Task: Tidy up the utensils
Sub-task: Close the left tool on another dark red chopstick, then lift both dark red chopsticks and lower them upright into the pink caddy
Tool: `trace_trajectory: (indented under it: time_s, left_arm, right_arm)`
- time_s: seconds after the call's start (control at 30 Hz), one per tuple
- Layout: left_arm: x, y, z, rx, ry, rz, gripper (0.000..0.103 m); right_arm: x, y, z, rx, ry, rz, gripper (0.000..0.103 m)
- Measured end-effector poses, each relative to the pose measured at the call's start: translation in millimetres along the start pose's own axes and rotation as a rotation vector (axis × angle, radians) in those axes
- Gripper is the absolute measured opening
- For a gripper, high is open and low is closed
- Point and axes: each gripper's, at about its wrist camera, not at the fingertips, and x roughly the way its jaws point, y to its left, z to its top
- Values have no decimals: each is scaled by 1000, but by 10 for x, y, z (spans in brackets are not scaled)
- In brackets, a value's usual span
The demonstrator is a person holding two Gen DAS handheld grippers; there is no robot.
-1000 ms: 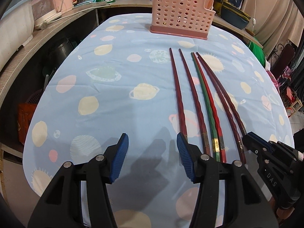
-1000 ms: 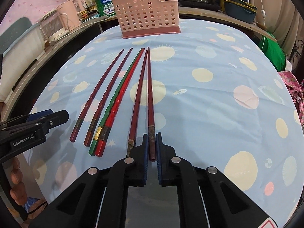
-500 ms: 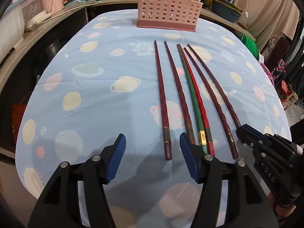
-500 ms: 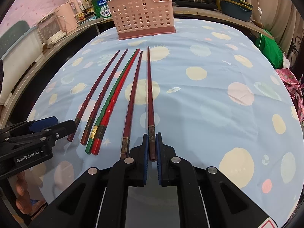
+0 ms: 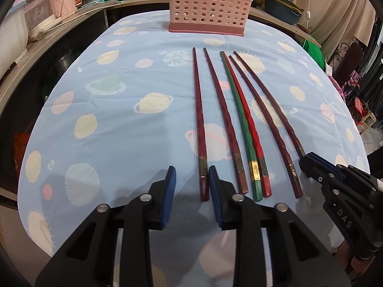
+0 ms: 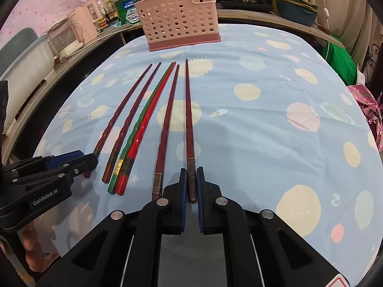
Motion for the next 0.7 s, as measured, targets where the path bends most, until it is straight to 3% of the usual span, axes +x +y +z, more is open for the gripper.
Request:
trace_trajectory:
  time_s: [0.17, 0.7]
  left_arm:
    - [1, 12, -5, -6, 1, -6, 8]
    - [-213, 39, 39, -26, -35, -36, 7]
  right_arm:
    - [-1, -1, -4, 1, 0, 0, 7]
    - [-177, -1, 17, 21, -36, 25, 7]
